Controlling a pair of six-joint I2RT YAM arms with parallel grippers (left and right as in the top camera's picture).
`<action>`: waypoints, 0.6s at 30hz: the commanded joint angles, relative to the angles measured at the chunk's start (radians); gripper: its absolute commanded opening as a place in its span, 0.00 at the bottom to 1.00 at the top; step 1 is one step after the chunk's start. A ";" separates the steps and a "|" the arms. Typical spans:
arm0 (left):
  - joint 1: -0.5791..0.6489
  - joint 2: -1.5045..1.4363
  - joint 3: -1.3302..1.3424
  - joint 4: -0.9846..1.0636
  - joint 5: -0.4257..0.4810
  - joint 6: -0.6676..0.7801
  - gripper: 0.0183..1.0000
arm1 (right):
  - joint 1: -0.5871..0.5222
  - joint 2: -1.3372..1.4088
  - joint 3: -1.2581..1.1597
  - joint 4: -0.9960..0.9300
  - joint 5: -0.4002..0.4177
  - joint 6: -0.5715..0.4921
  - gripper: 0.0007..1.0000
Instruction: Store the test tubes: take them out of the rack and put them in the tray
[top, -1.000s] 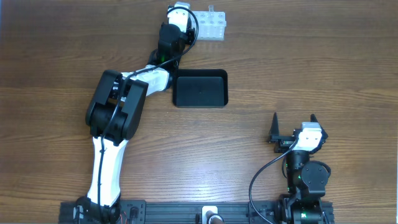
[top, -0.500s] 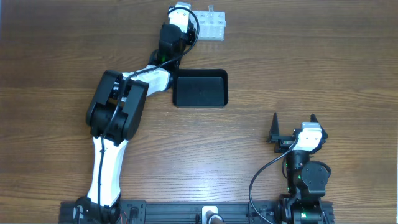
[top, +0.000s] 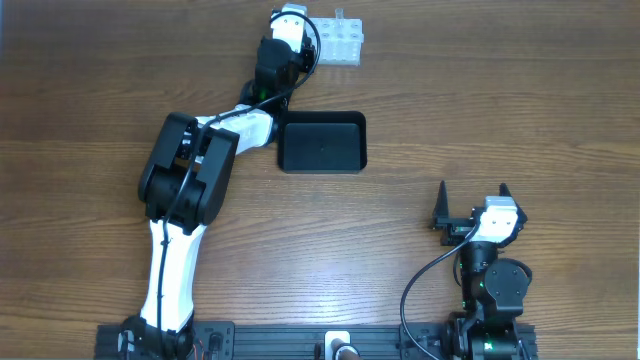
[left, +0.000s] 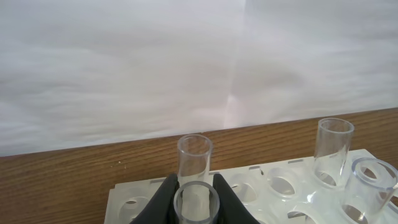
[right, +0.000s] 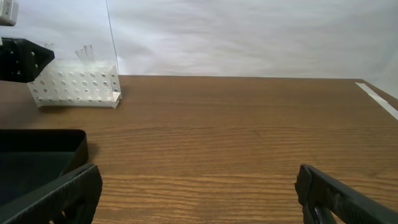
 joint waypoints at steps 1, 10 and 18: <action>0.001 0.018 0.015 -0.001 0.002 0.011 0.02 | 0.006 -0.008 -0.006 -0.004 -0.004 -0.001 0.99; 0.002 0.000 0.015 -0.002 -0.002 0.011 0.02 | 0.006 -0.008 -0.006 -0.004 -0.004 -0.001 0.99; 0.002 -0.039 0.015 -0.039 -0.018 0.012 0.02 | 0.006 -0.008 -0.006 -0.004 -0.004 -0.001 0.99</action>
